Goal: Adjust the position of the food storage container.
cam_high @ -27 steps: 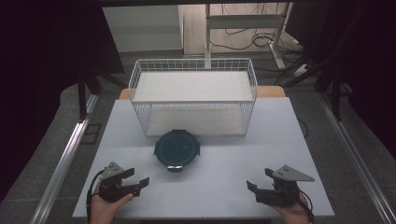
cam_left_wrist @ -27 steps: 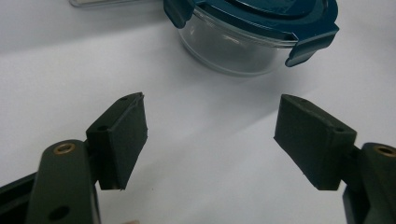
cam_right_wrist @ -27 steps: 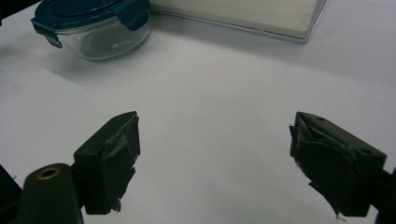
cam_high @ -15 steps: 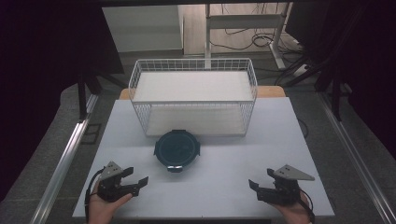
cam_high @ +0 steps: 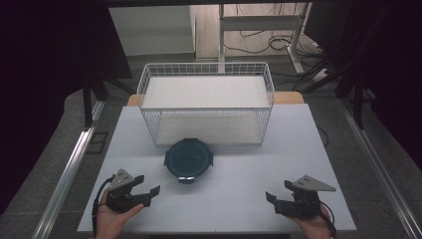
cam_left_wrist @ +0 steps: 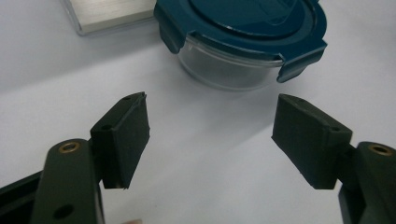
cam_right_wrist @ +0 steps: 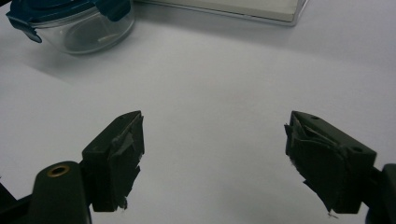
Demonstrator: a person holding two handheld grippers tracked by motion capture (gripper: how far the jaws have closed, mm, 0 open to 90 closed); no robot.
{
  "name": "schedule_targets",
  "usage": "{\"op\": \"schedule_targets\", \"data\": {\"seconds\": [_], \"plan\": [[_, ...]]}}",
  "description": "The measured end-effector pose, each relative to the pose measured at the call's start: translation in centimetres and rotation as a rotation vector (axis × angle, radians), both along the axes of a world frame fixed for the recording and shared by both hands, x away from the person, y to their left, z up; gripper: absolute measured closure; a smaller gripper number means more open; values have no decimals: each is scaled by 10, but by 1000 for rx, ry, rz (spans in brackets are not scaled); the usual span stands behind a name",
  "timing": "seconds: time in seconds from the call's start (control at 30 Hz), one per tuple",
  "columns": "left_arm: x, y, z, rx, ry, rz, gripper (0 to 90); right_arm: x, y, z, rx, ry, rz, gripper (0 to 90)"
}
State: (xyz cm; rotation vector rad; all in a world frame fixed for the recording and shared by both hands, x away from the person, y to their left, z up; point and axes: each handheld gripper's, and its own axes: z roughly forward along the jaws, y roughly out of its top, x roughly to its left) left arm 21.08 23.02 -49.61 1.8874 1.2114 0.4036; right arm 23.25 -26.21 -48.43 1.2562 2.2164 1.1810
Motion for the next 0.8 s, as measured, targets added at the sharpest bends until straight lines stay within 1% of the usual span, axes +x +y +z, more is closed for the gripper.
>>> {"op": "schedule_targets", "data": {"seconds": [0.1,0.2,0.33,0.47,0.63,0.7,0.8], "plan": [[0,0,3,-3,3,-7,272,0,-2,1,5,-4,-5,201],[0,-1,6,-11,9,-10,279,1,-2,2,24,-3,-12,206],[5,-5,14,1,12,-21,287,1,-3,5,31,-18,-13,218],[13,-11,24,20,7,-17,295,1,-3,3,20,-17,-8,224],[28,-16,35,19,4,-32,310,1,-5,3,23,-12,-14,230],[34,-19,39,25,3,-39,317,1,-6,3,23,-10,-20,231],[40,-20,45,27,1,-31,329,2,-6,3,18,-11,-21,232]]}}
